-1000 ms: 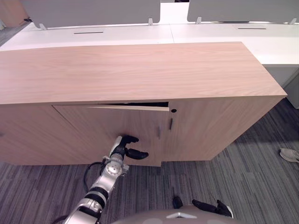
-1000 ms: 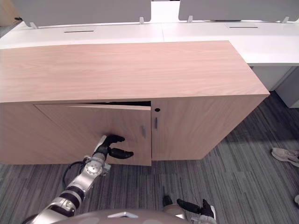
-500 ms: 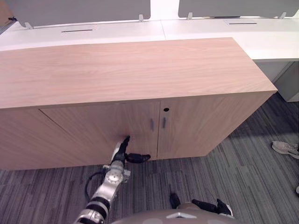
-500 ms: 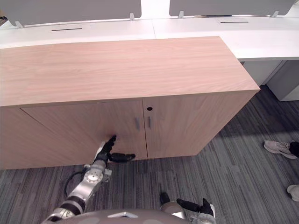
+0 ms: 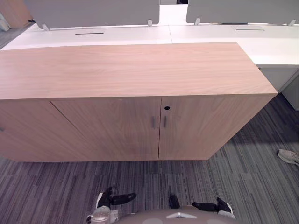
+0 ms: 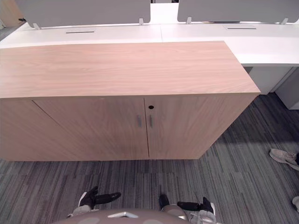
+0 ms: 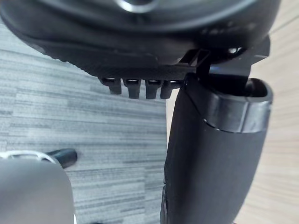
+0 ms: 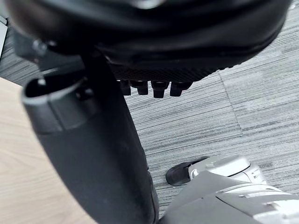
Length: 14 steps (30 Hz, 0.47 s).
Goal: Walk over to the cabinet, pick up the folder, carry it to the office cabinet, place the folder inside the office cabinet, then close the office cabinet door
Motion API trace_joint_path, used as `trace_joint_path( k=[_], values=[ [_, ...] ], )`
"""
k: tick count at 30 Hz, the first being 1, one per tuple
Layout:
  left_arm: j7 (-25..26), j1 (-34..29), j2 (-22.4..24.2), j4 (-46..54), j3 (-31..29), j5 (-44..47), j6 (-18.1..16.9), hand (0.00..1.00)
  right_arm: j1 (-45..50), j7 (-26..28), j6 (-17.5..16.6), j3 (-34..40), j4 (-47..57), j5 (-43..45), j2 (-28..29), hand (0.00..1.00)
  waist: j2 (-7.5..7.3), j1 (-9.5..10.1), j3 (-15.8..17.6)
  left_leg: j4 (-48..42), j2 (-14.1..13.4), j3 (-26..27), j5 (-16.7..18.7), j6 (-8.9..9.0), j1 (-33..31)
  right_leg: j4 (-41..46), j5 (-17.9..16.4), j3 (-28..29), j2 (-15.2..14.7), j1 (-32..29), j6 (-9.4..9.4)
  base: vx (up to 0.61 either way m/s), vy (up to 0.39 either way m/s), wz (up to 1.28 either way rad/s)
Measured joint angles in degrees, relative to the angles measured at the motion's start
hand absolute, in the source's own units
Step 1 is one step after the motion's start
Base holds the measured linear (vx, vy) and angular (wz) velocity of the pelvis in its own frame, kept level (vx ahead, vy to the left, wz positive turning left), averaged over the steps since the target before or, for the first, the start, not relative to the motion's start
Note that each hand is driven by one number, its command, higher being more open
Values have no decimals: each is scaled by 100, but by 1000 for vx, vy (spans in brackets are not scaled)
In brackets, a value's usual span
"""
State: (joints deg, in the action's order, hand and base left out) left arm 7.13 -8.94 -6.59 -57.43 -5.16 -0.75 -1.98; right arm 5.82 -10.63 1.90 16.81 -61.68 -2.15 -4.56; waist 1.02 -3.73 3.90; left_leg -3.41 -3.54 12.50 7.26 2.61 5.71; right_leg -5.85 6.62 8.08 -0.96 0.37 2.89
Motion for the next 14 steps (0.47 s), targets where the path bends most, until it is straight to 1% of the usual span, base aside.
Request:
trace_joint_path(
  k=[6, 7, 9, 14],
  values=[
    [-13, -82, 35, -310, -316, -127, 14, 100, -56, 15, 0, 3, -72, 1, -10, 100, 16, 18, -6, 20, -12, -37, -5, 11, 22, 3, 9, 1, 52, -3, -34, 25, -6, -1],
    [-14, -89, 34, -311, -374, -167, 16, 100, -94, 30, 0, 3, -120, 1, -6, 100, -5, 30, 5, 21, -18, -37, -25, -21, 24, 4, 9, 2, 71, -3, -36, 37, -13, -2],
    [-15, -91, 44, -359, -509, -177, 19, 100, -139, 47, 3, 3, -172, 1, -4, 100, -41, 53, 16, 24, -21, -37, -26, -23, 27, 5, 8, 3, 94, -4, -36, 15, -11, -1],
    [-15, -86, 63, -371, -620, -174, 24, 100, -259, 71, 4, 1, -215, 0, 4, 100, -59, 64, 8, 25, -2, -38, -26, -28, 39, 5, 8, 1, 80, 5, -35, 0, 0, 0]
  ],
)
